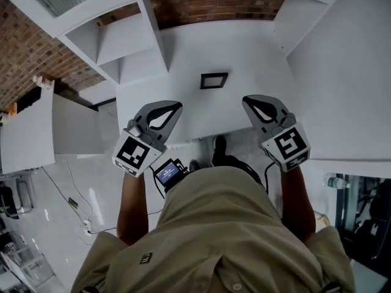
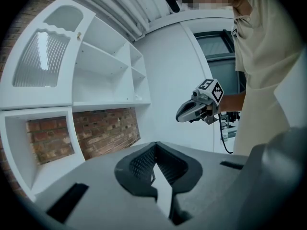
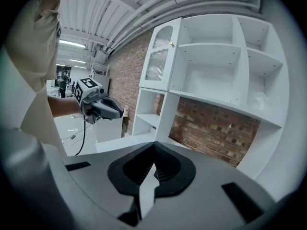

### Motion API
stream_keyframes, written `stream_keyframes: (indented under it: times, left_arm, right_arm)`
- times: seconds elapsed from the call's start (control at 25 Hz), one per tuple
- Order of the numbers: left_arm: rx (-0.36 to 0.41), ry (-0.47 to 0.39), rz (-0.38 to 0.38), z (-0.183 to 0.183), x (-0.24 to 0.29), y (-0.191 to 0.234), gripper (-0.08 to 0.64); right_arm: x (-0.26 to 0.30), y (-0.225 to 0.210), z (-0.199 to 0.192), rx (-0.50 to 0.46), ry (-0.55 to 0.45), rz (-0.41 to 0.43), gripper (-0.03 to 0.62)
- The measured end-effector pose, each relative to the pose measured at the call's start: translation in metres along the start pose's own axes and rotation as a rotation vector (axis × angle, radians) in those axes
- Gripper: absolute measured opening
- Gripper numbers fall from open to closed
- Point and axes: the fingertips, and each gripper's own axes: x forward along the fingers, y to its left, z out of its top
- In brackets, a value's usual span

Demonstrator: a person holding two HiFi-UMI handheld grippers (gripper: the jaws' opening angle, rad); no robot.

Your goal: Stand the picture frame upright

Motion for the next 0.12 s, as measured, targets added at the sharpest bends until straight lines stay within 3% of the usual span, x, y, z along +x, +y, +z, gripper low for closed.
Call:
stream_keyframes:
  times: [0.12]
  left_arm:
    - [0.009, -0.004, -0.007, 0.0036, -0.0081, -0.0088, 0.007]
  right_arm:
    - [-0.0084, 0.0097, -0.0013, 0.000, 0.011, -0.001, 0.003]
